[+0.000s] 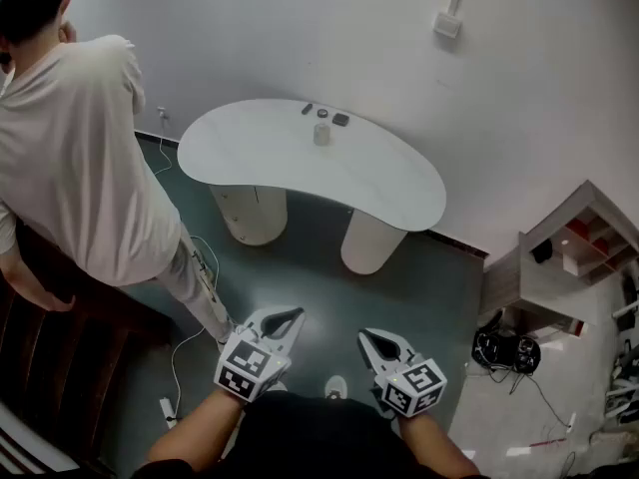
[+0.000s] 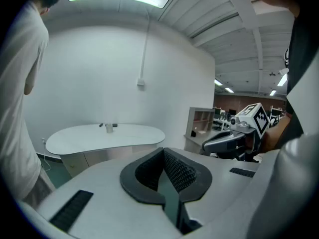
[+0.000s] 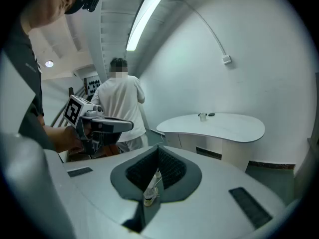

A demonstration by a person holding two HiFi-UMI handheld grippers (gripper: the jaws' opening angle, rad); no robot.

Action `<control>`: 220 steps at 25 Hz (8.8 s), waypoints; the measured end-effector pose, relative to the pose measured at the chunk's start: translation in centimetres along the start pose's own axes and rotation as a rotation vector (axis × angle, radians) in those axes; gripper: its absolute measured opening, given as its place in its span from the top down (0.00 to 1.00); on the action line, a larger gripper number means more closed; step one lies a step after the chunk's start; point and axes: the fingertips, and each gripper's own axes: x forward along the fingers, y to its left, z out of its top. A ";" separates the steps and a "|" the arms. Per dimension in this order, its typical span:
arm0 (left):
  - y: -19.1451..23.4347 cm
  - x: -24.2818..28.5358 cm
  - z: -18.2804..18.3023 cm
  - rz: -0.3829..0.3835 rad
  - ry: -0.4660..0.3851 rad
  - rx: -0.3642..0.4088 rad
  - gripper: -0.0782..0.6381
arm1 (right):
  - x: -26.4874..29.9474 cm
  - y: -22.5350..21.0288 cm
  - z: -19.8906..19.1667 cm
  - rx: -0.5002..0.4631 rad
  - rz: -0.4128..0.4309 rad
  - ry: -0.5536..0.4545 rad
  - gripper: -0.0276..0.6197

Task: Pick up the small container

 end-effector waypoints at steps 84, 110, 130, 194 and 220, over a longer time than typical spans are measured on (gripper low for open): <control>23.7 13.1 4.8 -0.009 0.042 -0.005 0.87 | 22.7 -12.1 10.1 -0.013 0.017 0.053 0.96; 34.4 17.1 5.2 -0.004 0.066 -0.007 0.87 | 33.1 -15.7 14.7 -0.027 0.017 0.047 0.96; 42.2 30.8 11.4 0.082 0.092 -0.051 0.87 | 42.0 -29.7 20.1 0.010 0.113 0.078 0.96; 54.9 52.4 6.6 -0.163 0.292 0.202 0.56 | 47.0 -39.1 19.1 0.183 -0.235 0.121 0.96; 53.3 61.3 3.2 -0.196 0.336 0.247 0.39 | 42.8 -40.7 17.6 0.237 -0.378 0.113 0.96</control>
